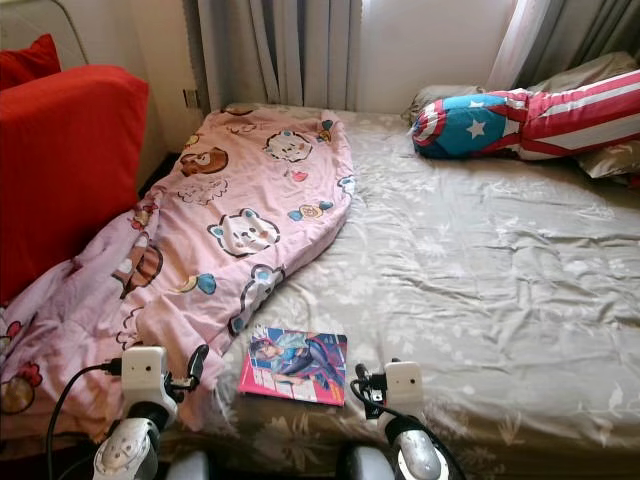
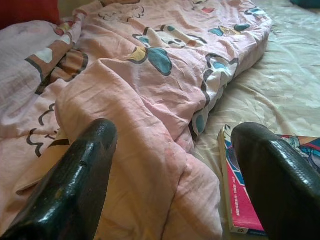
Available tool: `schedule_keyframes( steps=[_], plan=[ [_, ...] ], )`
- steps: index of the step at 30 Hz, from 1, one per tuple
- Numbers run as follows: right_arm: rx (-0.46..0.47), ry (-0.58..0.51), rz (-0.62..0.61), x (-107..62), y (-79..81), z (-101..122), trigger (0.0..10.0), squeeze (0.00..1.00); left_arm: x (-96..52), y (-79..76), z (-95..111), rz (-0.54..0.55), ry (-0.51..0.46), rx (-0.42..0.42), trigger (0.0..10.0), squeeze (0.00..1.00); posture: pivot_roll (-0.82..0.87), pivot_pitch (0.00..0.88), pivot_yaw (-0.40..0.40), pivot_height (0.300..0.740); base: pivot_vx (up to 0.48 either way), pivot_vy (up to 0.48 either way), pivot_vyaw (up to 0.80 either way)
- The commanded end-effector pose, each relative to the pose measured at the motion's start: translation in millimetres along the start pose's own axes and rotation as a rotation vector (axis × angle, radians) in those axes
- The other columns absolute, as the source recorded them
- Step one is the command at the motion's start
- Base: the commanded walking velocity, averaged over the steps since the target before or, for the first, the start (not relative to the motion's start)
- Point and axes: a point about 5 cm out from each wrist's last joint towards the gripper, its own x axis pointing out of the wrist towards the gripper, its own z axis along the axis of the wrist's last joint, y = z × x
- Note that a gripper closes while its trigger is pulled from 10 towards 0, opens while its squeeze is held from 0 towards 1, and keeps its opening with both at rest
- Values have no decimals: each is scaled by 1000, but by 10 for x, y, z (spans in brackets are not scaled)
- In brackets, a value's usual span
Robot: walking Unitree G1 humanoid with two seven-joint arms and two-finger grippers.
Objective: Clean up the room
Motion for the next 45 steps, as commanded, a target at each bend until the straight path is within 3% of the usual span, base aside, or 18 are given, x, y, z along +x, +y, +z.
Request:
schedule_keyframes(
  steps=[1, 23, 45],
  plan=[
    [-3, 5, -3, 20, -20, 18, 10000, 0, 52, -7, 20, 6, 9, -11, 10000, 0, 25, 0, -75, 603, 0, 0, 0],
    [-3, 18, 0, 29, -20, 12, 10000, 0, 45, -11, 14, 2, 13, -12, 10000, 0, 26, 0, -72, 603, 0, 412, 0],
    [8, 27, -3, 30, 5, -3, 10000, 0, 60, -61, 22, -40, 20, 6, 10000, 0, 31, 0, -66, 603, 0, 0, 0]
  ],
)
